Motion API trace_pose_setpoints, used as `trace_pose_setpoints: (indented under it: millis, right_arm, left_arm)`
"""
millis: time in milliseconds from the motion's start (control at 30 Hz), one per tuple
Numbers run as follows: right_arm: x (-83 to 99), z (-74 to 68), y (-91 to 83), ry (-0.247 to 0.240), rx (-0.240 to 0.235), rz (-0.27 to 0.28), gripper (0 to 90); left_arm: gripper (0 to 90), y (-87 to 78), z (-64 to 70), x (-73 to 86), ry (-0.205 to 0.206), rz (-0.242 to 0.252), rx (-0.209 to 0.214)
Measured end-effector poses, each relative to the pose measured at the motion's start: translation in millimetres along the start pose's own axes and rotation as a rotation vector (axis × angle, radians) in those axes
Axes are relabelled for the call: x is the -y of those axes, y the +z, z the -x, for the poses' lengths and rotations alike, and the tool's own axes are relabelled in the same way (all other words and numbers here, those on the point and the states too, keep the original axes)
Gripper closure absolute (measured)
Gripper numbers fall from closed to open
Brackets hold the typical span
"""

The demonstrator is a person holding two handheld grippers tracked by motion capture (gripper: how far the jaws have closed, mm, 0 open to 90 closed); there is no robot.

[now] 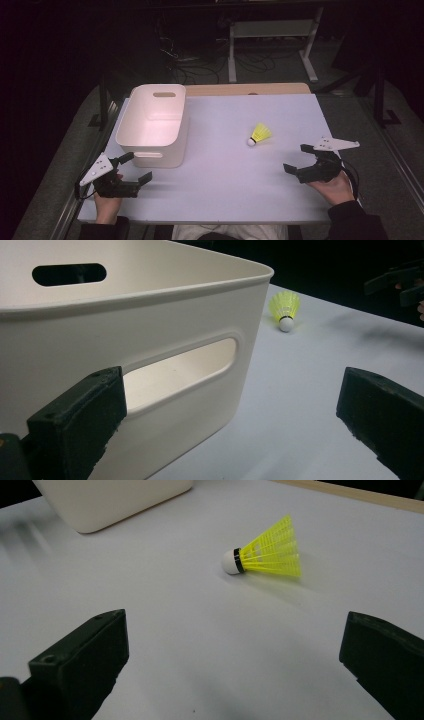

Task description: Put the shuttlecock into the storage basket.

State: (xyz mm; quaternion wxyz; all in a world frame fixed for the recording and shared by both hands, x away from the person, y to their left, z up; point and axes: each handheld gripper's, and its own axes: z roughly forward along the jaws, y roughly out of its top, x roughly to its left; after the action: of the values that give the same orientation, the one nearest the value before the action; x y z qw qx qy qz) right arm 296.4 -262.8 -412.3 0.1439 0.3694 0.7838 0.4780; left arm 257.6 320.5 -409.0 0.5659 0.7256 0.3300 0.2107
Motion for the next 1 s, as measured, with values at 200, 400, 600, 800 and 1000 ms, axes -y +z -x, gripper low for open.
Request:
trace_pose_setpoints:
  millis: [200, 400, 600, 800, 1000]
  right_arm:
    - [0.7, -0.6, -2.3, 0.004, -0.005, 0.005, 0.0]
    - [1.4, 0.1, -3.0, 0.006, -0.006, -0.002, 0.0]
    - [1.3, -0.5, -3.9, 0.003, -0.006, -0.003, 0.0]
    - [-0.1, -3.2, -6.8, 0.008, -0.013, 0.000, 0.0]
    - [-2.8, -2.6, -6.6, 0.006, -0.008, -0.017, 0.0]
  left_arm:
    - [0.0, -0.5, 0.3, 0.2, -0.002, -0.001, 0.001]
    - [0.0, -0.7, 0.1, 0.2, -0.003, -0.003, 0.002]
    - [0.0, -0.7, 0.2, 0.3, -0.003, -0.005, 0.001]
    - [0.0, -1.2, 0.4, 0.6, 0.000, -0.008, -0.002]
    - [0.0, -1.6, 0.5, 0.9, 0.002, -0.013, -0.005]
